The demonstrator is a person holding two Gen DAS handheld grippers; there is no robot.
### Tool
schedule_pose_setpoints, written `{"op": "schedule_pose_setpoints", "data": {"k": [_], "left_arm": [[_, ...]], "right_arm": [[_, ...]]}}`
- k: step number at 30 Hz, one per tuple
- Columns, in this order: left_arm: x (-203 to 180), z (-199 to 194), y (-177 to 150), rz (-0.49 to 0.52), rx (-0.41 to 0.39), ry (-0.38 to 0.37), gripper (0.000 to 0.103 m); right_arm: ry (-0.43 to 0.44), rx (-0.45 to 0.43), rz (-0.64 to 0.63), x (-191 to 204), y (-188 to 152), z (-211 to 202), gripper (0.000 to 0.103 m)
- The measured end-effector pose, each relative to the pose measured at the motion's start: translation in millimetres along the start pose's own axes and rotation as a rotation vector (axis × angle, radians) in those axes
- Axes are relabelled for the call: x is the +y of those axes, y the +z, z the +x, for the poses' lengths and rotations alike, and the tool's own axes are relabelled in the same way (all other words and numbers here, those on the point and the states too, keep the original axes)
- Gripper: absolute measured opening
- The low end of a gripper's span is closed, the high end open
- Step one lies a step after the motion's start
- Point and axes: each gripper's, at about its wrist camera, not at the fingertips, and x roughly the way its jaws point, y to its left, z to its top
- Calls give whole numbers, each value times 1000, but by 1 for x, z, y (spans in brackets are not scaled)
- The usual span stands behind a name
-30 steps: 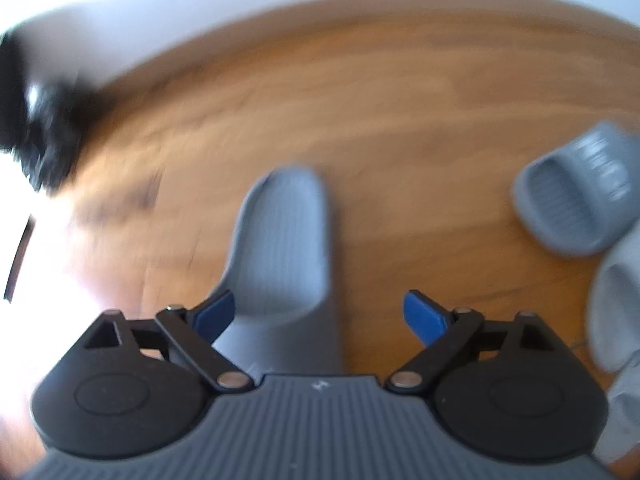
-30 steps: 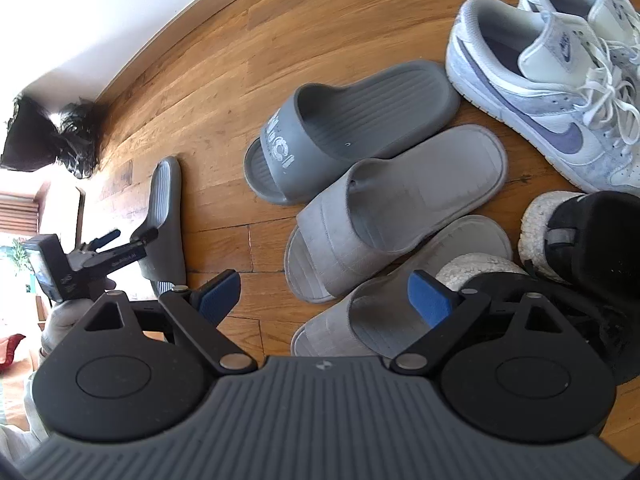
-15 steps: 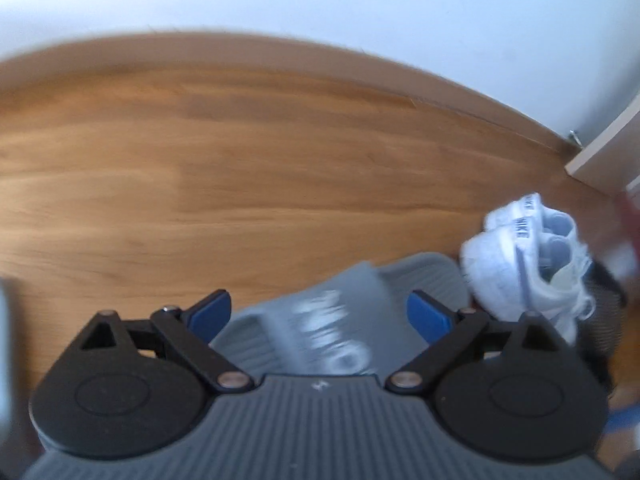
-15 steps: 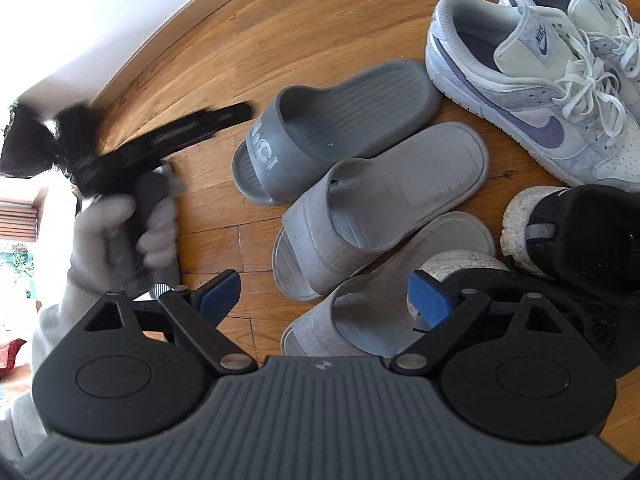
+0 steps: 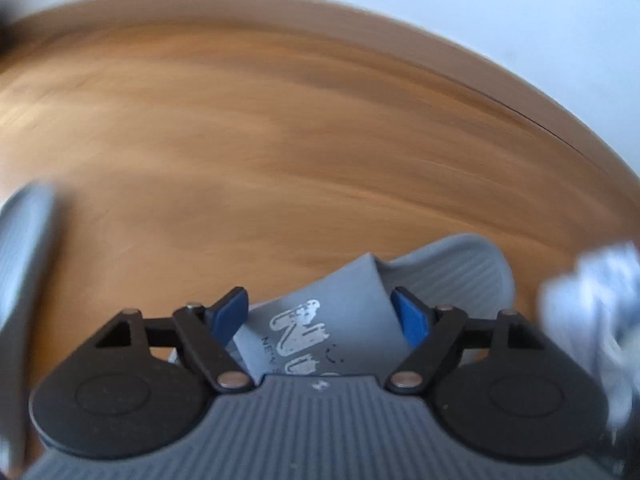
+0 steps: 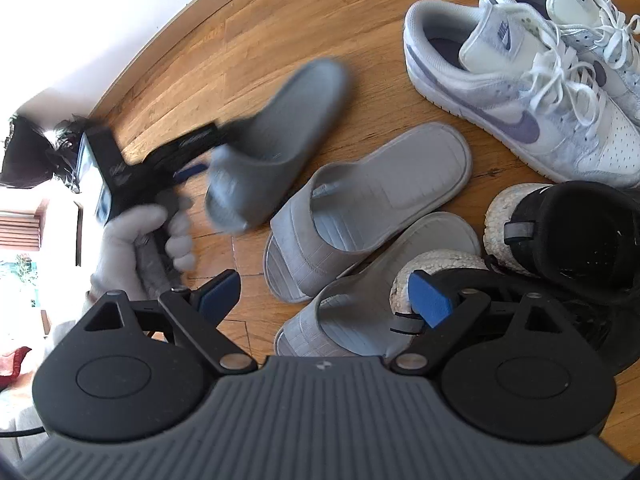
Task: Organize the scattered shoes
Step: 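Grasp a second grey slide by its printed strap with the left tool, then carry the slide beside the first one and open the left tool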
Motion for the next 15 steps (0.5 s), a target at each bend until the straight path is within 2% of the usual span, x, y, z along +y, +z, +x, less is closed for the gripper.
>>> {"op": "schedule_pose_setpoints", "data": {"k": [1,3,5,7,9,13,15], "left_arm": [[8,-1,-1,-22,2,11,74],[32,-7,-7,-79,-3,83,75],[52,-7,-10,-116,11,123,82],[63,-6,-11,-128,34,135,94],[77,-6,-17,-106,35,141,95],[80,-16,-15,-15,48,135,93],[72,-37,-10,82,-23,80,93]], "right_arm": [[3,1,-4,1,-1,0,92],[4,4,-15,3,-3,0,92],[1,8,-18,5,-5,2,92],[-2,13,-21,7,-7,4,92],[0,15,-30,12,-6,6,92],[10,14,-47,20,-6,6,92],[9,15,-52,23,-7,7,92]]}}
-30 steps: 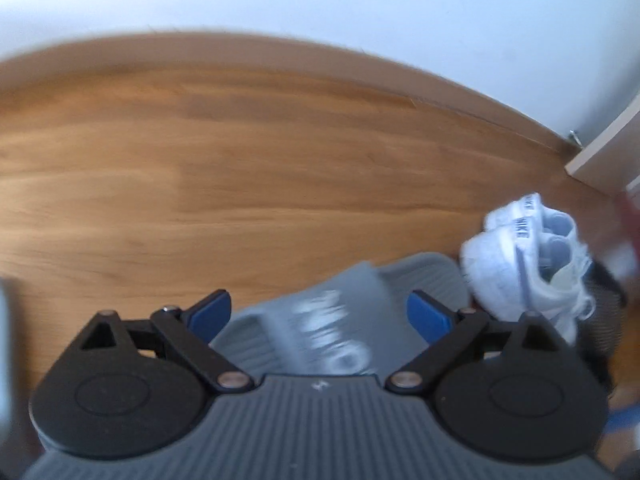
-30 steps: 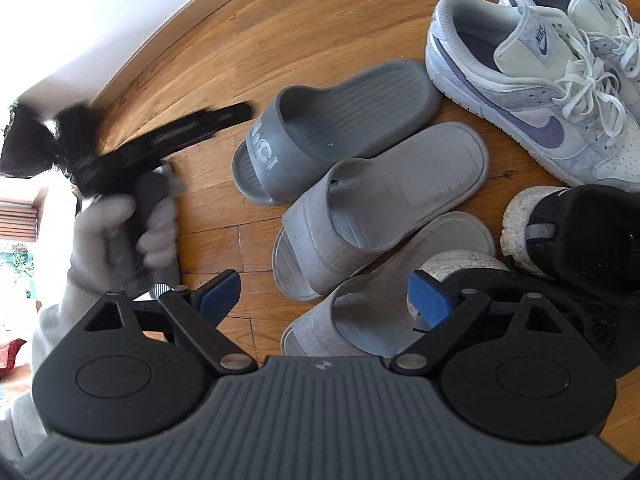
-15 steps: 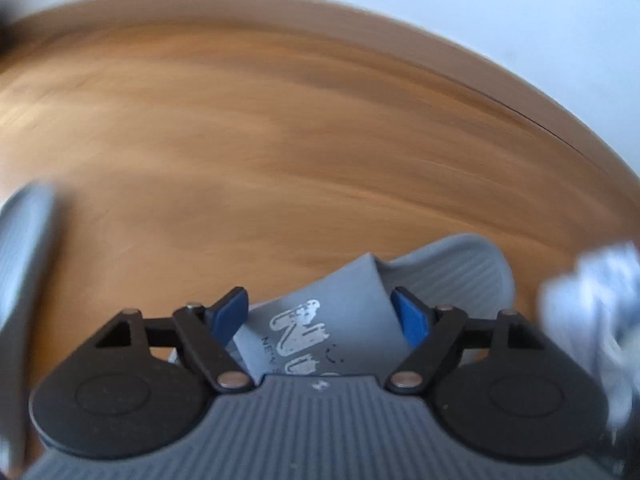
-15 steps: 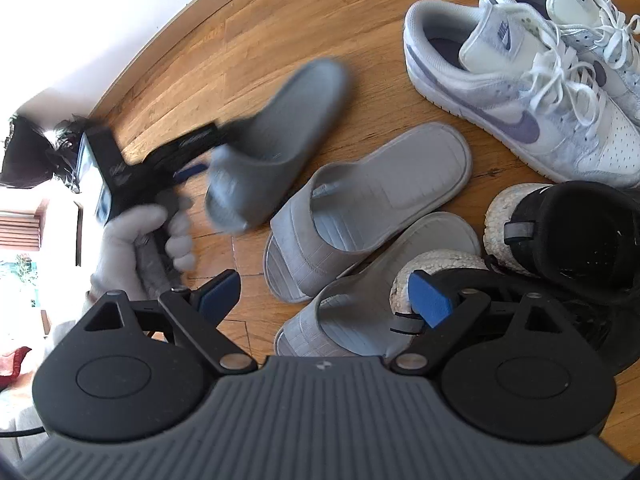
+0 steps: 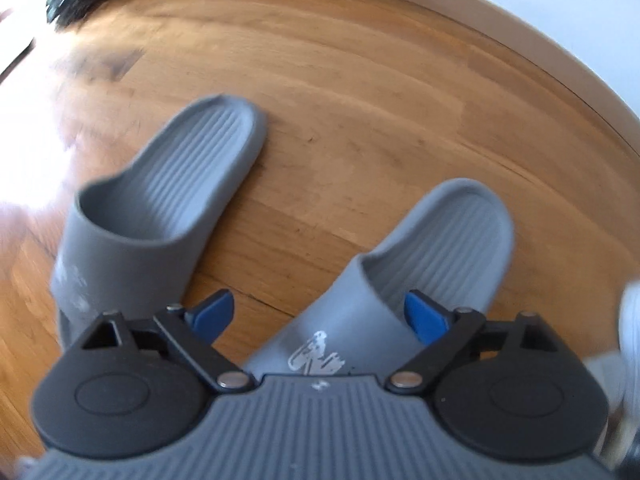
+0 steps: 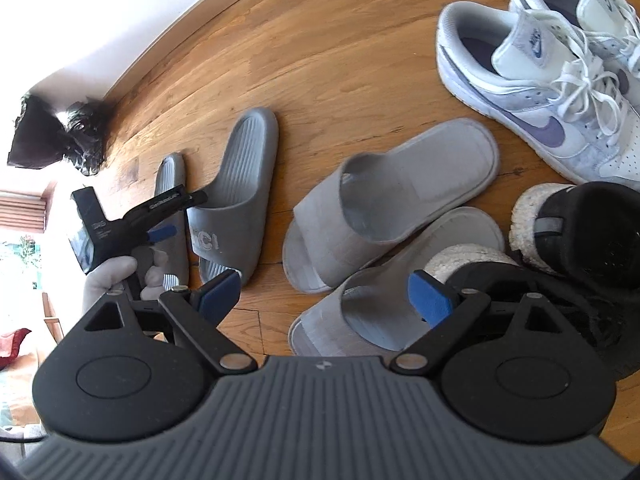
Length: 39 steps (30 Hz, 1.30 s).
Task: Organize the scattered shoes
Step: 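Carry the slide beside the first one and open the left tool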
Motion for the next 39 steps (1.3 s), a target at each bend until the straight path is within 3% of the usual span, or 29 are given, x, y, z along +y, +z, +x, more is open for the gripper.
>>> {"op": "schedule_pose_setpoints", "data": {"k": [2,6,9,13,19,26,35,39], "left_arm": [[-10,-15,0,140,-79,-59,94],[-33,-7,-16,433,-110,-192,94],[-42,15,-28,570,-88,-165,98],[-44,25,-41,678,-89,-118,97],[-20,26,-42,515,-42,-120,96],[-3,7,-55,344,-18,-1,96],[9,3,-45,324,-92,158,91],[14,1,-44,294,-91,170,91]], "right_arm": [[-5,2,2,0,0,1,92],[-17,8,10,-2,1,3,92],[-18,13,5,0,1,6,92],[-21,19,1,1,1,8,92],[-25,18,6,-1,1,8,92],[-28,22,3,-1,0,9,92],[-32,26,-4,2,0,11,92],[-33,28,-6,3,1,12,92]]}}
